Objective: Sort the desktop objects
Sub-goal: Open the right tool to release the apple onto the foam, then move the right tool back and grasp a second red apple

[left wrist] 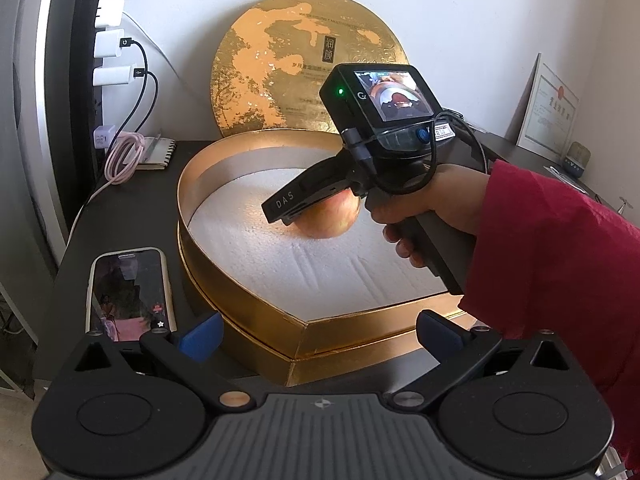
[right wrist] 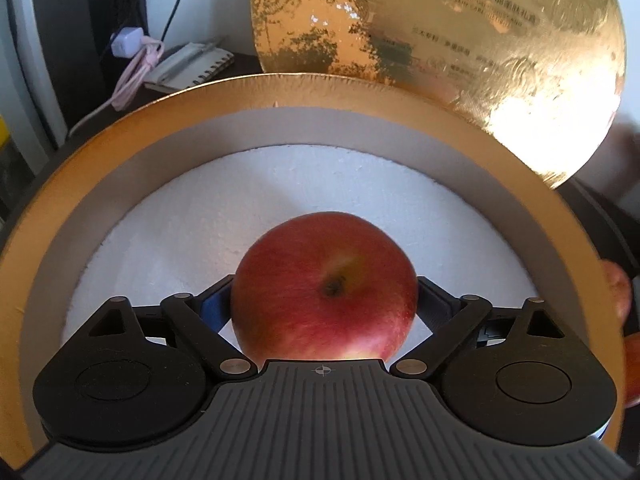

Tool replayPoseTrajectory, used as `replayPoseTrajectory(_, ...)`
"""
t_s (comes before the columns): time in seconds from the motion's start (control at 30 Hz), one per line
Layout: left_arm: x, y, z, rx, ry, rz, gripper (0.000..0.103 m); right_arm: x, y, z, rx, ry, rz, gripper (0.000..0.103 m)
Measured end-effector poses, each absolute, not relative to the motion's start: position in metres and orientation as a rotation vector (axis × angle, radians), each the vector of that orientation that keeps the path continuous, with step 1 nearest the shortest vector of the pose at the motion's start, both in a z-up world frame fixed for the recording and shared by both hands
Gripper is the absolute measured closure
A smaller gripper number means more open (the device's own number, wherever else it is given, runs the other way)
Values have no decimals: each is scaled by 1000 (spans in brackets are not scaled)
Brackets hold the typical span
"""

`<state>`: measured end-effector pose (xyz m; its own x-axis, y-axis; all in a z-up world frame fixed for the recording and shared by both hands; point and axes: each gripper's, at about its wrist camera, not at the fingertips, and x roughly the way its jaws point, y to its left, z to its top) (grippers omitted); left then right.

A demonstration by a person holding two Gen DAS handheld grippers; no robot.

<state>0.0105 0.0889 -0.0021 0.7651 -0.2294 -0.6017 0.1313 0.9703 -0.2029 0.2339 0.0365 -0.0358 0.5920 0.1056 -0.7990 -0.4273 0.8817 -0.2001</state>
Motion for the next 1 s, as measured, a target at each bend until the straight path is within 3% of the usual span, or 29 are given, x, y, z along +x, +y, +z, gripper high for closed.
replayPoseTrajectory(0.33, 3, 75, 6, -124, 665, -192, 1, 202, 17, -10, -385, 837, 337, 4)
replayPoseTrajectory(0.63, -3, 55, 10, -96, 680, -169, 1, 148, -53, 40, -121, 746, 362, 2)
replayPoseTrajectory(1.0, -2, 25, 18, -56, 686, -104, 1, 76, -119, 50, -30, 682, 371, 2)
